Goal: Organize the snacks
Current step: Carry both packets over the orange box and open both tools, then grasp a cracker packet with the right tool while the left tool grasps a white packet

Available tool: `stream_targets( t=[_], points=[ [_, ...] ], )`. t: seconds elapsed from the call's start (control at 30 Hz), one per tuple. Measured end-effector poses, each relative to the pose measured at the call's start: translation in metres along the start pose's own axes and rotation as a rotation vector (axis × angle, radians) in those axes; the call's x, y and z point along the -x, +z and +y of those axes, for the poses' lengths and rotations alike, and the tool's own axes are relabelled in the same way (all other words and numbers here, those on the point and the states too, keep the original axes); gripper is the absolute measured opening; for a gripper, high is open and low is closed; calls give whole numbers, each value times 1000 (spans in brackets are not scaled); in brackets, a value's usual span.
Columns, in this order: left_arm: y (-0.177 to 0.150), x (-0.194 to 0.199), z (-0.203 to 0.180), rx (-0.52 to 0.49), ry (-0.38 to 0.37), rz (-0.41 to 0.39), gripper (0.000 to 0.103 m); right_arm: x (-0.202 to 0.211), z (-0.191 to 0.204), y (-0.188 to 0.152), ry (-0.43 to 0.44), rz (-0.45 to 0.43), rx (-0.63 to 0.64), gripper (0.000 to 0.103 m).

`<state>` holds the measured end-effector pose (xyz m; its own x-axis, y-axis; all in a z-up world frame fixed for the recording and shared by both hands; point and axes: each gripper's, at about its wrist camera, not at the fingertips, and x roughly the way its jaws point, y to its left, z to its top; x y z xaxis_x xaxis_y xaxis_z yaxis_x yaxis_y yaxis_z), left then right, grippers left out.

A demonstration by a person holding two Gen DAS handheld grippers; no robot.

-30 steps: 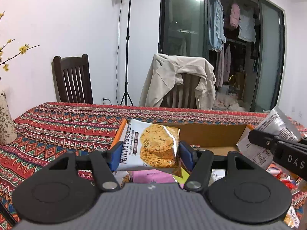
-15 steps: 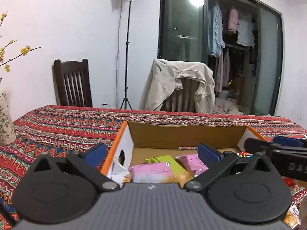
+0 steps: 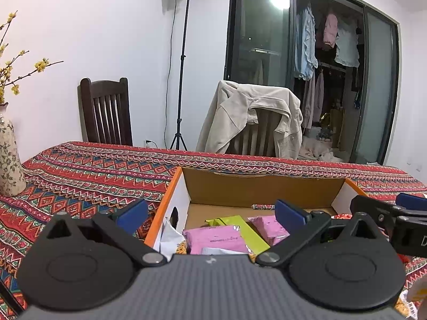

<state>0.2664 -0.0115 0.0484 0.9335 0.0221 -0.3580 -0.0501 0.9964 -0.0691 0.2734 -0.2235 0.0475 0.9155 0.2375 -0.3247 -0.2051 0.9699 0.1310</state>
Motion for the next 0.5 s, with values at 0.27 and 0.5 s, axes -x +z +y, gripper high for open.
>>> stream_targets(
  t=[0.27, 0.5],
  points=[
    [14, 9, 4, 45, 8, 19, 103, 16, -2, 14, -3, -1, -2, 103],
    [16, 25, 8, 31, 10, 42, 103, 43, -9, 15, -22, 31, 55, 103]
  ],
)
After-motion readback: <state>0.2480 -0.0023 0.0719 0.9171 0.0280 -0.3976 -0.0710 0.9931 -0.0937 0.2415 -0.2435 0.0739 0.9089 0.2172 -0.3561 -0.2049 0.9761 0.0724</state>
